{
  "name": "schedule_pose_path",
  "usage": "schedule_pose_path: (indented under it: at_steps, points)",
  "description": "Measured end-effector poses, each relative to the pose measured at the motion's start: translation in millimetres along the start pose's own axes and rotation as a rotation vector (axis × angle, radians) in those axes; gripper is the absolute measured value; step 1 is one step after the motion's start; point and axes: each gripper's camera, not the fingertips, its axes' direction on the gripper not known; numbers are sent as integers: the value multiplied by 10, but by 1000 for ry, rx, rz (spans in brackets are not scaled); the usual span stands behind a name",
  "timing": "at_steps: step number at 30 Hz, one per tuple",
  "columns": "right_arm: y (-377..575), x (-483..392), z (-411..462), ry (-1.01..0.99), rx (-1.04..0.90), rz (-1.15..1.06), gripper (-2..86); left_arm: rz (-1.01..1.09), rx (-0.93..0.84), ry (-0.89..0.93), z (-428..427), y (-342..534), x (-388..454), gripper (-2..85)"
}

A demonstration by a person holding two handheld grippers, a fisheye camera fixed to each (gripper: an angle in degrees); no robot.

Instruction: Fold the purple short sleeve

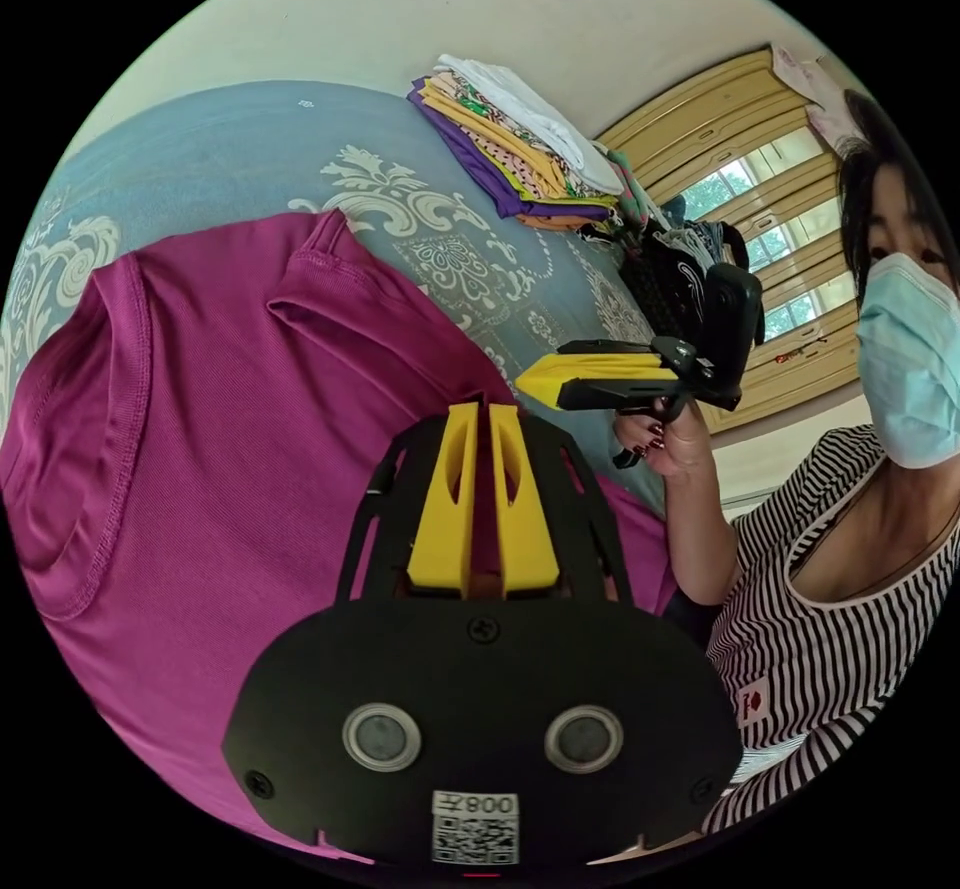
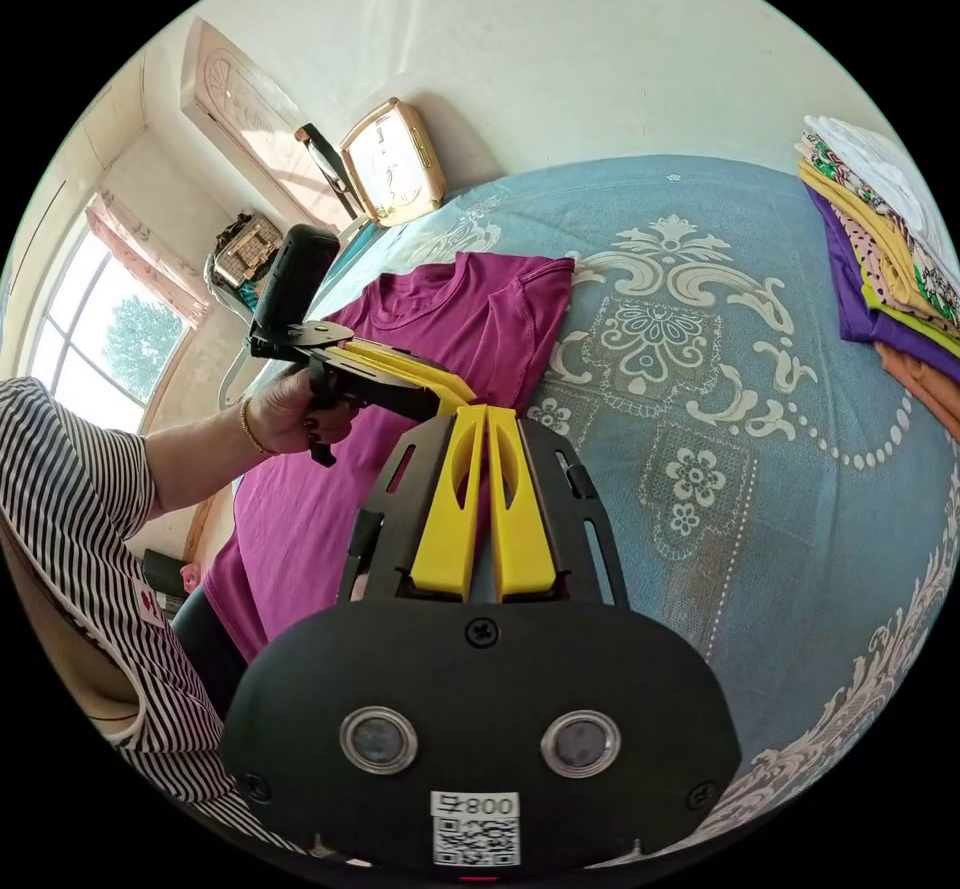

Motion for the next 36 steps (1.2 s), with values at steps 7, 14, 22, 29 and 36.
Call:
schedule_pose_path:
  at_steps: [7, 14, 22, 29, 36]
  points:
    - [-40, -61, 41, -18, 52, -12, 0, -53, 104, -23, -120, 349, 270, 21]
    - [-118, -123, 430, 99, -138, -34, 1, -100, 148, -70, -168, 600, 530, 24]
    - [-124, -83, 570, 108, -140, -24, 1, 50, 126, -235, -65, 263, 1017, 7]
    - [-98, 55, 663, 60, -124, 28, 1, 35, 94, -485, -104, 344, 1227, 2]
    - [-63, 104, 833, 67, -117, 49, 0, 110, 148, -446, -188, 265, 1626, 2]
